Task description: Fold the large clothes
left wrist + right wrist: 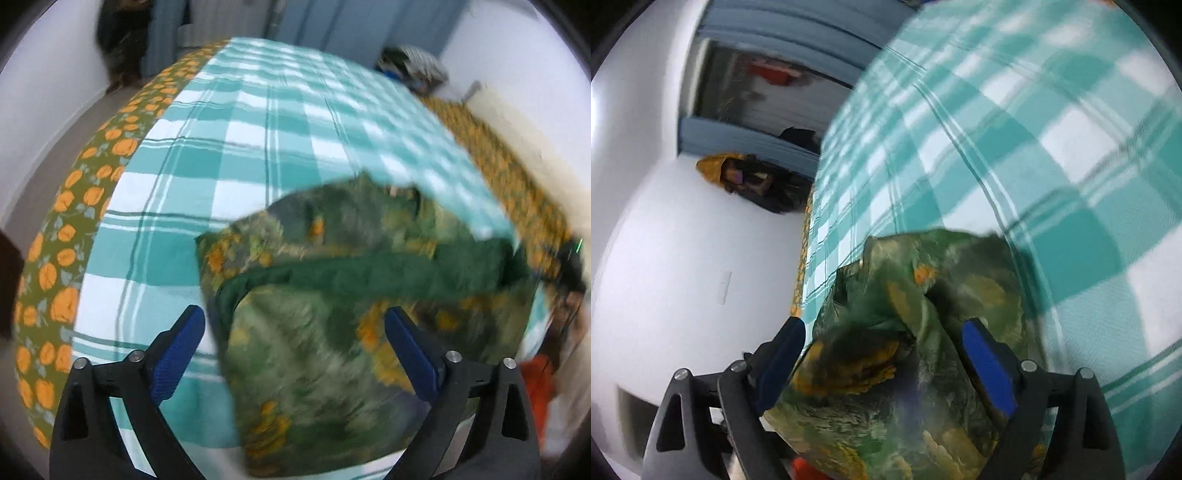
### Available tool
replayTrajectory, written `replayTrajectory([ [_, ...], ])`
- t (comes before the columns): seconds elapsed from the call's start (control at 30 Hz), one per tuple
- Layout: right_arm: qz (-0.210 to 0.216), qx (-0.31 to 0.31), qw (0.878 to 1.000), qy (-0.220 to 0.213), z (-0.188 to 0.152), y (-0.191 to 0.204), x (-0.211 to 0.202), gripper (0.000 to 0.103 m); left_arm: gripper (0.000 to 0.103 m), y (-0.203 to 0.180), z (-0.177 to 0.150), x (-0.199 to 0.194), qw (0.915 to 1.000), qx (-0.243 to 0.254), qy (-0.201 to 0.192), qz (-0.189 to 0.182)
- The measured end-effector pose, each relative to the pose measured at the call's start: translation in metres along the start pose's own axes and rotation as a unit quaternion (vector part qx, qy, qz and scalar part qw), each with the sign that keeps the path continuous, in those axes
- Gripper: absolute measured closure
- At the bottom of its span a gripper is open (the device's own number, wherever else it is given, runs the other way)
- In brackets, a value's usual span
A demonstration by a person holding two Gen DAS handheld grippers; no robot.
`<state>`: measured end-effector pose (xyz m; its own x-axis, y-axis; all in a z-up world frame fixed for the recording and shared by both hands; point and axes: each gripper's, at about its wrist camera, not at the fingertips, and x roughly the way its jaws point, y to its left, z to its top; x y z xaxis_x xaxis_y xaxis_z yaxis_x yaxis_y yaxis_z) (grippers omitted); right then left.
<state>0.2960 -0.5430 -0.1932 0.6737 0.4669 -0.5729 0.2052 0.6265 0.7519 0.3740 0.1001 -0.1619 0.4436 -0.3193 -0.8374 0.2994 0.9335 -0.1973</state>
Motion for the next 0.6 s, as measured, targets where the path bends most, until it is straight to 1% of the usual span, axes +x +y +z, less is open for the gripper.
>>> replayTrajectory([
  [0.07,-0.046,-0.081,0.995,0.022,-0.005,0.018,0.007,0.014,0.005,0.002,-0.012,0.025,0.9989,0.022,0.041,0.010],
  [0.1,-0.074,-0.123,0.989,0.039,-0.011,0.026,0.016,0.014,0.006,0.003,-0.016,0.036,0.9980,0.024,0.056,0.016],
  [0.13,-0.100,-0.158,0.981,0.056,-0.018,0.033,0.027,0.014,0.008,0.003,-0.020,0.051,0.9968,0.027,0.069,0.029],
  [0.17,-0.119,-0.184,0.973,0.070,-0.023,0.037,0.038,0.014,0.014,0.003,-0.022,0.061,0.9964,0.025,0.074,0.034],
  [0.2,-0.138,-0.205,0.966,0.079,-0.028,0.042,0.051,0.014,0.030,0.003,-0.021,0.070,0.9967,0.013,0.077,0.023],
  [0.23,-0.155,-0.219,0.960,0.081,-0.032,0.046,0.062,0.014,0.040,0.002,-0.020,0.074,0.9967,-0.002,0.077,0.025],
  [0.27,-0.159,-0.231,0.956,0.081,-0.035,0.052,0.074,0.022,0.049,0.001,-0.017,0.075,0.9965,-0.013,0.073,0.037],
  [0.3,-0.167,-0.243,0.952,0.081,-0.039,0.057,0.079,0.032,0.067,-0.001,-0.015,0.075,0.9962,-0.016,0.071,0.048],
  [0.33,-0.189,-0.257,0.944,0.080,-0.042,0.062,0.085,0.067,0.077,-0.002,-0.012,0.073,0.9958,-0.019,0.068,0.058],
  [0.37,-0.217,-0.273,0.934,0.076,-0.046,0.068,0.089,0.090,0.080,-0.002,-0.010,0.070,0.9956,-0.019,0.065,0.064],
  [0.4,-0.240,-0.287,0.925,0.071,-0.048,0.073,0.092,0.090,0.085,-0.001,-0.008,0.065,0.9957,-0.022,0.061,0.067],
  [0.43,-0.248,-0.296,0.920,0.066,-0.050,0.078,0.091,0.091,0.088,-0.001,-0.006,0.058,0.9958,-0.026,0.052,0.070],
  [0.47,-0.257,-0.307,0.915,0.058,-0.052,0.084,0.087,0.092,0.089,-0.001,-0.003,0.051,0.9960,-0.029,0.041,0.074],
  [0.5,-0.269,-0.319,0.908,0.039,-0.052,0.091,0.079,0.092,0.090,-0.002,0.001,0.042,0.9960,-0.032,0.026,0.079],
  [0.53,-0.276,-0.324,0.905,0.021,-0.049,0.097,0.072,0.092,0.091,-0.003,0.007,0.035,0.9960,-0.038,0.013,0.081],
  [0.57,-0.282,-0.327,0.902,-0.005,-0.044,0.105,0.062,0.092,0.092,-0.005,0.016,0.025,0.9957,-0.046,-0.008,0.080],
  [0.6,-0.284,-0.328,0.901,-0.021,-0.040,0.109,0.057,0.092,0.093,-0.007,0.023,0.018,0.9952,-0.051,-0.024,0.080],
])
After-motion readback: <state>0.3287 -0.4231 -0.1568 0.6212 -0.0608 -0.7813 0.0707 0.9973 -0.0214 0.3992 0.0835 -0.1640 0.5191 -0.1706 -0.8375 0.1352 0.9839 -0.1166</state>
